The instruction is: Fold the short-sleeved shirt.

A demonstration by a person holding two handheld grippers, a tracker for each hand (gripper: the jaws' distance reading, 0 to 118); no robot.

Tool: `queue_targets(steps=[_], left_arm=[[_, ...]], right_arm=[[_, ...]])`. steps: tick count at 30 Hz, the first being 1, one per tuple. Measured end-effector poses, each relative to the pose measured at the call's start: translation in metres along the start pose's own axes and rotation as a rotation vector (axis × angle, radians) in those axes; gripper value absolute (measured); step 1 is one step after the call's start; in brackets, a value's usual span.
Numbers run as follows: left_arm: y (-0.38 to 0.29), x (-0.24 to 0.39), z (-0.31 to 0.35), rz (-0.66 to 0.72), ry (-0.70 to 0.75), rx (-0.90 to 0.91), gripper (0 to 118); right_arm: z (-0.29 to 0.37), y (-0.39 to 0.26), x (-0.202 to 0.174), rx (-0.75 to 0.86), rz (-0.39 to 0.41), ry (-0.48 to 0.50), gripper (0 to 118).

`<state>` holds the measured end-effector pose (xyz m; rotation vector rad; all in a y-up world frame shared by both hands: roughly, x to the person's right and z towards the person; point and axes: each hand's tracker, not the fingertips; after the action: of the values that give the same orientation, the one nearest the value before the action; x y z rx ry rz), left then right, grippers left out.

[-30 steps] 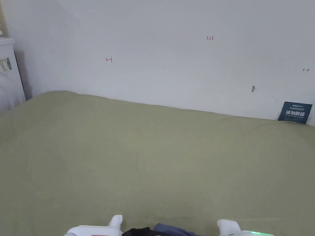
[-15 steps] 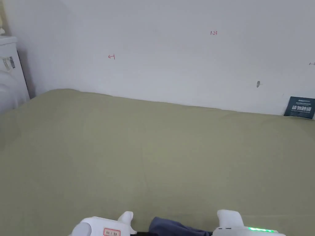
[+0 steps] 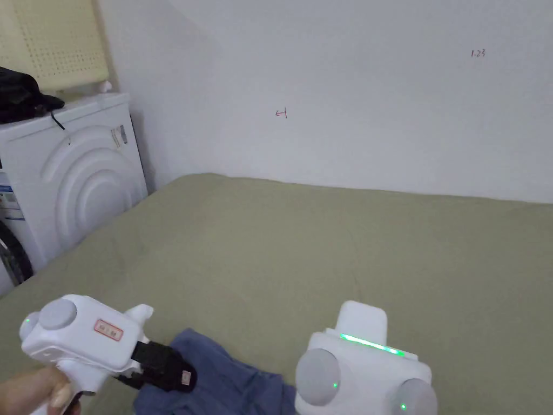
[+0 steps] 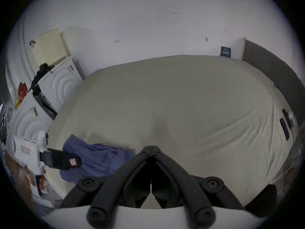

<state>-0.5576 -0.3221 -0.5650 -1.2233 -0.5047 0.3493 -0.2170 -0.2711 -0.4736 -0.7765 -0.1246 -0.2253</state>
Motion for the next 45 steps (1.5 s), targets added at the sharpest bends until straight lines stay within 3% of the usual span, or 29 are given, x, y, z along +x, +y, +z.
queue_targets(steps=[6,9,11,12,15,17,18,20,21,22,27,34,36,38,41,45], left_arm=[[0.014,-0.096,0.062,0.031,0.201,-0.018,32],[0.016,-0.13,0.066,0.034,0.257,-0.01,41],[0.015,-0.141,0.069,0.035,0.36,0.025,89],[0.012,-0.14,0.076,0.074,0.398,0.032,104],[0.014,-0.131,0.109,0.107,0.435,0.053,99],[0.009,-0.116,0.134,0.024,0.503,0.124,90],[0.003,-0.102,0.142,-0.023,0.485,0.176,78],[-0.008,-0.077,0.148,-0.064,0.525,0.28,8],[-0.013,-0.058,0.144,-0.074,0.588,0.324,0],[-0.02,-0.037,0.138,-0.054,0.627,0.383,0],[-0.07,0.079,0.078,-0.124,0.552,0.495,0],[-0.127,0.227,-0.038,-0.187,0.496,0.474,0],[-0.148,0.269,-0.068,-0.248,0.601,0.509,0],[-0.166,0.299,-0.087,-0.246,0.654,0.583,0],[-0.189,0.339,-0.103,-0.198,0.548,0.654,0],[-0.212,0.383,-0.115,-0.252,0.589,0.733,0]], right_arm=[[-0.023,-0.015,-0.11,-0.064,0.021,0.108,0],[-0.033,-0.027,-0.152,-0.088,0.031,0.155,0],[-0.037,-0.033,-0.172,-0.135,0.06,0.183,0],[-0.037,-0.035,-0.176,-0.141,0.073,0.216,0],[-0.03,-0.035,-0.166,-0.126,0.097,0.26,0],[-0.022,-0.035,-0.15,-0.094,0.087,0.257,0],[-0.017,-0.034,-0.142,-0.084,0.095,0.251,0],[-0.009,-0.034,-0.115,-0.062,0.095,0.254,0],[-0.005,-0.035,-0.1,-0.045,0.089,0.236,0],[-0.001,-0.035,-0.083,-0.036,0.091,0.219,0],[0.012,-0.039,0.015,0.016,0.076,0.122,0],[0.044,-0.046,0.156,0.094,0.1,0.076,0],[0.056,-0.044,0.197,0.093,0.115,0.064,0],[0.065,-0.042,0.236,0.114,0.121,0.025,0],[0.076,-0.041,0.291,0.171,0.145,-0.039,0],[0.089,-0.045,0.346,0.215,0.132,-0.133,0]])
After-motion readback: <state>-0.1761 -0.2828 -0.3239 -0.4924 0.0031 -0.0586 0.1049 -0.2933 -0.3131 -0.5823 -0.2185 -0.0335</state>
